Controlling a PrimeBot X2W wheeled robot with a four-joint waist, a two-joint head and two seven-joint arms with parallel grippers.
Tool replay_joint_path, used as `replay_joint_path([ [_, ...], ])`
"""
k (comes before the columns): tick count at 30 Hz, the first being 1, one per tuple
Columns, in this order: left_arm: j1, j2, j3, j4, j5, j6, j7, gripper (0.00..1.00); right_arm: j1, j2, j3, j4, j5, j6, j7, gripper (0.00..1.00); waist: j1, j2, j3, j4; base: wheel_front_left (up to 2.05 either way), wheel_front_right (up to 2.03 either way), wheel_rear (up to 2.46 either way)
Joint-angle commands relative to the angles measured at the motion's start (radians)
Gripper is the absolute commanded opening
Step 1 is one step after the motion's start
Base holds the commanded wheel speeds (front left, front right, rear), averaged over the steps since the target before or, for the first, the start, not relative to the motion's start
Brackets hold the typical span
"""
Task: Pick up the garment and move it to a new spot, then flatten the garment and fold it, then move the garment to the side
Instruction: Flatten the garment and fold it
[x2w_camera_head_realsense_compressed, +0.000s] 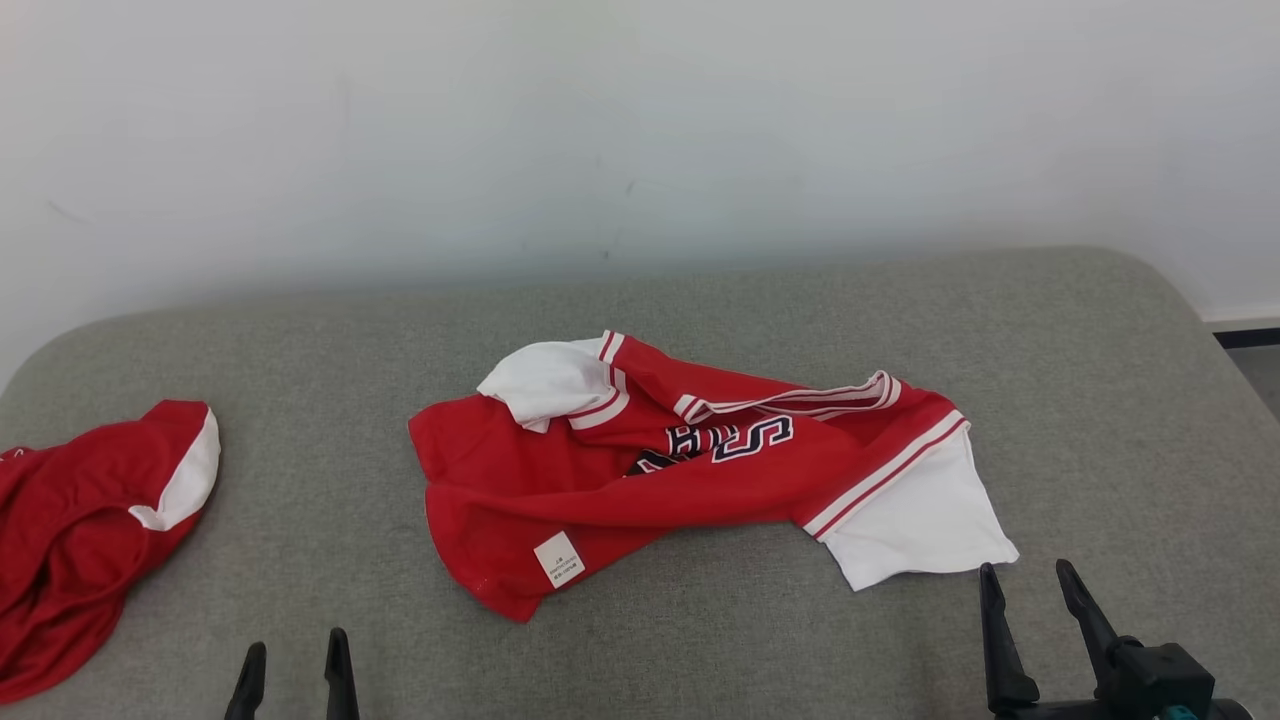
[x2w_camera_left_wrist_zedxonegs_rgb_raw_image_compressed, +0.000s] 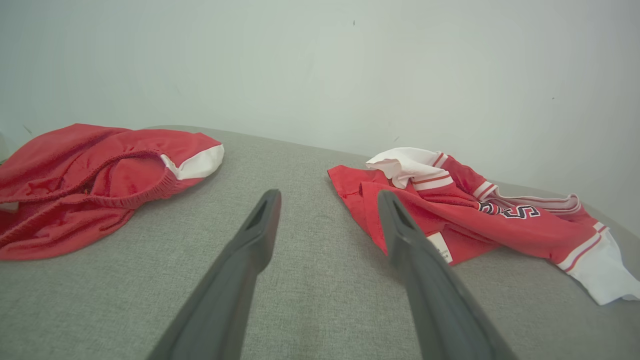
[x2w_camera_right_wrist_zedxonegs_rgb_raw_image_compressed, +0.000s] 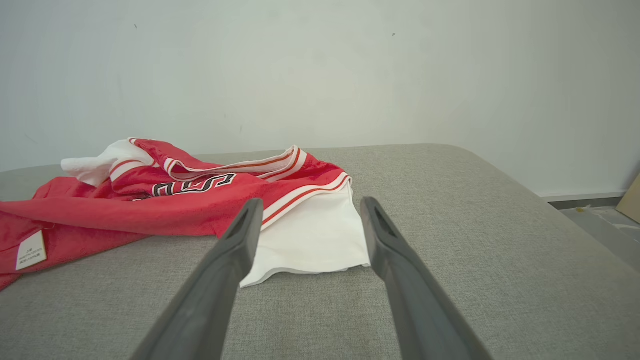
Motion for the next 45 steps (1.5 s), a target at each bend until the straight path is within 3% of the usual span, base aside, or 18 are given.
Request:
replay_joint_path([
  [1, 0.018, -0.002, 0.001, 0.011, -0.001, -0.005, -0.001, 1.0, 0.009, -0.001, -0.001, 0.002, -0.006, -0.002, -0.009, 1.0, 0.0001, 0.0, -0.012, -0.001, 0.0, 0.0, 0.0],
  [25, 0.002, -0.002, -0.031, 0.134, -0.034, -0.019, -0.001, 1.0, -0.011, -0.002, 0.051, 0.02, -0.073, -0.002, 0.013, 1.0, 0.0001, 0.0, -0.031, -0.011, 0.0, 0.0, 0.0],
  [35, -0.176, -0.002, -0.142, 0.276, -0.103, -0.054, 0.115, 1.0, -0.173, -0.107, 0.092, 0.164, -0.021, -0.002, 0.206, 1.0, 0.0001, 0.0, 0.038, -0.02, 0.0, 0.0, 0.0],
  [45, -0.378, 0.0, -0.198, 0.416, -0.198, 0.021, 0.18, 1.0, -0.402, -0.112, 0.071, 0.386, 0.018, -0.002, 0.291, 1.0, 0.0001, 0.0, 0.157, -0.03, 0.0, 0.0, 0.0],
])
